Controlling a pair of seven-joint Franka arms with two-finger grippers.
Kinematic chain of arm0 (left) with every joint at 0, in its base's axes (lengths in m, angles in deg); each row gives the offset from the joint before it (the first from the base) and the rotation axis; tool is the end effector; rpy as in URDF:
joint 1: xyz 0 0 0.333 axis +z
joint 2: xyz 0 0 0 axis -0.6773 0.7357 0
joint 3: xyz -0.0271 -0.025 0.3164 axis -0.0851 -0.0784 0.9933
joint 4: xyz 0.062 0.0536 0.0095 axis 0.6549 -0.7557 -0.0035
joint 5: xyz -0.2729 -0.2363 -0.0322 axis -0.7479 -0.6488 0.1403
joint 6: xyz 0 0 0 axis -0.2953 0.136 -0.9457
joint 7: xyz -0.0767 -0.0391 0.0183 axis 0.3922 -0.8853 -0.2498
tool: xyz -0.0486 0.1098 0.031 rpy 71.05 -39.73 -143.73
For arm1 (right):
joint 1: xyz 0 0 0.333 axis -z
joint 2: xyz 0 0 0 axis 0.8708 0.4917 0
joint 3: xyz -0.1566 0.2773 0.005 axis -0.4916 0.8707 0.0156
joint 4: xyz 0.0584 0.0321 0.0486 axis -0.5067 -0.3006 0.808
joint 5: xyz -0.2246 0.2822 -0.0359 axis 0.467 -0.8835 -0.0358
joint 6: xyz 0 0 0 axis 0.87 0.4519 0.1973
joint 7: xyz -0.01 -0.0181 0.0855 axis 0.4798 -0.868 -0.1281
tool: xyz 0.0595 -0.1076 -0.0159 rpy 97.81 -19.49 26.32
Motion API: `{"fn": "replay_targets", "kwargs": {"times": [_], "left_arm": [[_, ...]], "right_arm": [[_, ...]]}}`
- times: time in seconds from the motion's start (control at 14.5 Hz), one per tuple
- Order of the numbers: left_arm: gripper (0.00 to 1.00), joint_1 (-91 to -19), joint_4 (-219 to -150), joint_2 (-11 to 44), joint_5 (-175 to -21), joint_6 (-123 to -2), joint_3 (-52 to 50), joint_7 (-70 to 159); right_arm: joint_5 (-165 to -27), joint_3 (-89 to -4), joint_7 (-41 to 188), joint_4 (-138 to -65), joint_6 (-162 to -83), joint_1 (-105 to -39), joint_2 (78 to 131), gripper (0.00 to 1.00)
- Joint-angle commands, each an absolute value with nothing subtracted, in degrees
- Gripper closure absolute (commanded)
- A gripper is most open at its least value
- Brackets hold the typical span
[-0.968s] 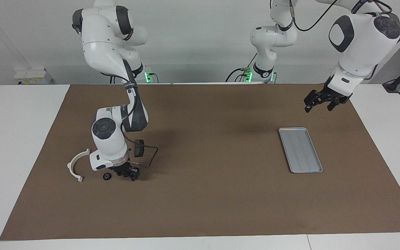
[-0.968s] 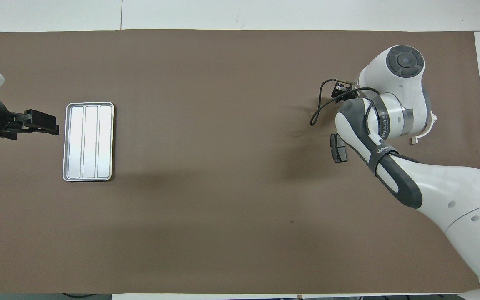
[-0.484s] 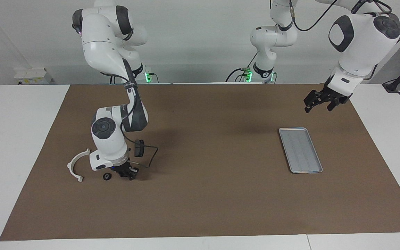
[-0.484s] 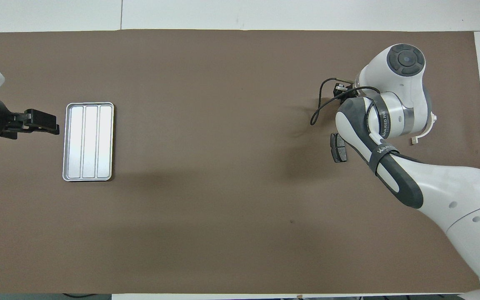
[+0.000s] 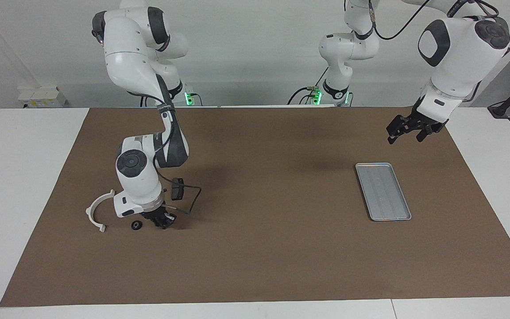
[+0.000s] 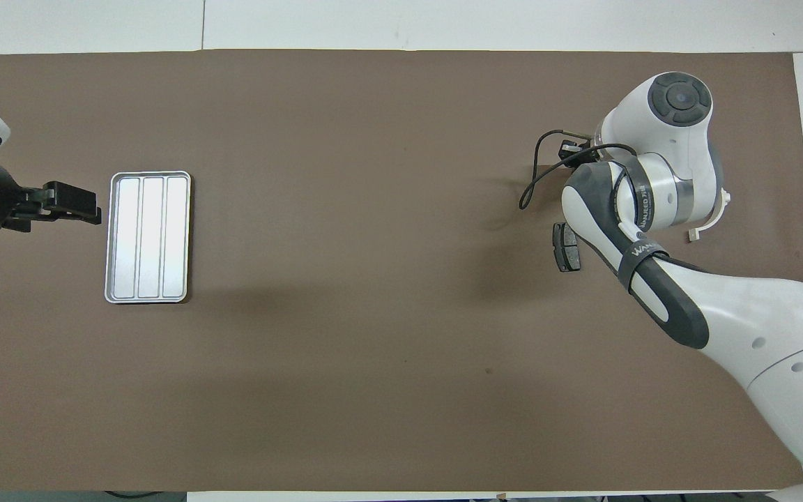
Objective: Pick bearing gear from pile to tray
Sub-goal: 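Close the right gripper on the black bearing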
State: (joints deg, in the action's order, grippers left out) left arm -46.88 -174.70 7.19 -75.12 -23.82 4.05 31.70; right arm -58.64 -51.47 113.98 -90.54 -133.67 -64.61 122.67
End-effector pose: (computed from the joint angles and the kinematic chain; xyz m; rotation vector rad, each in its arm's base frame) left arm 0.5341 -0.0222 0.5465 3.1051 0.0337 -0.0126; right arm 0.6682 0.0673 0.2916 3.0303 -0.5903 0.0929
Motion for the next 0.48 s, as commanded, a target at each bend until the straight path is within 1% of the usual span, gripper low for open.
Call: {"fn": "replay_targets", "kwargs": {"times": [0.0, 0.21, 0.41], "left_arm": [[0.0, -47.56, -176.81, 5.41, -75.17, -25.32, 4.46, 32.58], [0.0, -47.12, -176.72, 5.5, -75.17, -25.67, 4.46, 32.06], [0.0, -47.03, -176.72, 5.41, -75.17, -25.84, 4.46, 31.97]], "right_arm": [[-57.87, -51.1, 113.28, -90.67, -131.37, -63.45, 122.77, 1.0], [-57.34, -51.01, 112.14, -88.75, -127.6, -63.71, 122.15, 1.0], [-57.43, -50.93, 110.73, -88.12, -124.25, -63.71, 120.14, 1.0]]}}
